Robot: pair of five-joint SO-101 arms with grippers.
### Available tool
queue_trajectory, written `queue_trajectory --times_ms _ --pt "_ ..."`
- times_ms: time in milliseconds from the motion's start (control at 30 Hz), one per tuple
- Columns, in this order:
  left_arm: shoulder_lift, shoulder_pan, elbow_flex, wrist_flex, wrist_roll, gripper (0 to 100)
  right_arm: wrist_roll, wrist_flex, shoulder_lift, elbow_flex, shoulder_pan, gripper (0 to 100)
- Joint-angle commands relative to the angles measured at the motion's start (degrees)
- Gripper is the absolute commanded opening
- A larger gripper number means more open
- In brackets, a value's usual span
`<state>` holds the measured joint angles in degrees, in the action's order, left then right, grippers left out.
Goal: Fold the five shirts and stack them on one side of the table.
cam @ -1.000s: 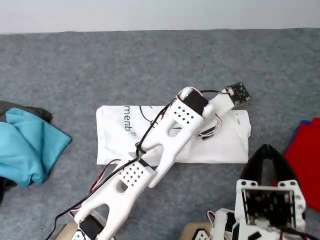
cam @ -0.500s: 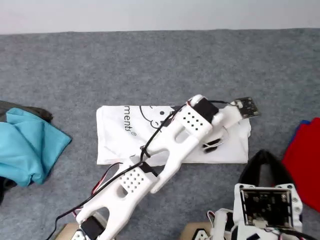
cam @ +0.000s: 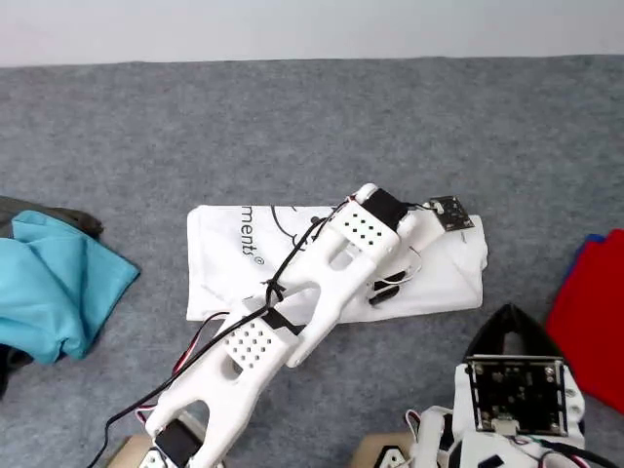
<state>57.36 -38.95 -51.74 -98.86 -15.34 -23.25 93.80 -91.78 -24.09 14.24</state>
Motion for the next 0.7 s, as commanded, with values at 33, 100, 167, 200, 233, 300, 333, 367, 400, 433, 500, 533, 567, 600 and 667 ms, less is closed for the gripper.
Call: queue_trajectory --times_ms 33,100,167,200,233,300,333,367,400,433,500,533,567,600,667 --pt "-7.91 -0.62 -0.75 -1.58 0.26 11 -0.62 0.22 0.04 1.49 3.38 0.9" --pt "-10.2 -0.44 -0.31 -1.58 0.44 11 -0.53 0.22 0.04 1.41 3.38 0.9" --pt "-12.48 -0.09 -0.22 -1.58 2.81 11 -0.44 0.22 0.04 1.41 3.38 0.9" --pt "-13.63 0.35 -0.22 -1.58 4.04 11 -0.44 0.22 0.13 1.41 3.38 0.9" --pt "-14.68 0.7 -0.31 -1.58 4.92 11 -0.44 0.22 0.13 1.41 3.38 0.9" --pt "-16.62 1.23 -0.31 -1.58 5.36 11 -0.44 0.22 0.22 1.23 3.38 0.9" --pt "-17.49 1.32 -0.31 -1.58 5.54 11 -0.44 0.22 0.13 0.7 3.38 0.9" --pt "-18.29 1.67 -0.31 -1.67 5.54 11 -0.44 0.22 0.04 0.09 3.38 0.9" --pt "-19.16 2.37 -0.31 -1.67 5.63 11 -0.44 0.22 0.04 -0.53 3.38 0.9" --pt "-20.04 3.25 -0.31 -1.67 5.98 11 -0.44 0.22 0.04 -1.14 3.38 0.9" --pt "-21.98 6.51 -0.31 -1.67 7.12 11 -0.35 0.22 0.04 -2.37 3.38 0.9" --pt "-23.12 8.62 -0.31 -1.67 7.65 11 -0.35 0.22 0.22 -3.08 3.38 0.9" --pt "-24.26 10.99 -0.22 -1.67 8.44 11 -0.35 0.22 0.4 -3.78 3.38 0.9" --pt "-25.41 13.63 -0.13 -1.76 9.67 11 -0.35 0.22 0.4 -4.57 3.38 0.9" --pt "-27.87 19.08 1.27 -1.76 11.69 11 -0.35 0.22 0.4 -6.07 3.38 0.9"
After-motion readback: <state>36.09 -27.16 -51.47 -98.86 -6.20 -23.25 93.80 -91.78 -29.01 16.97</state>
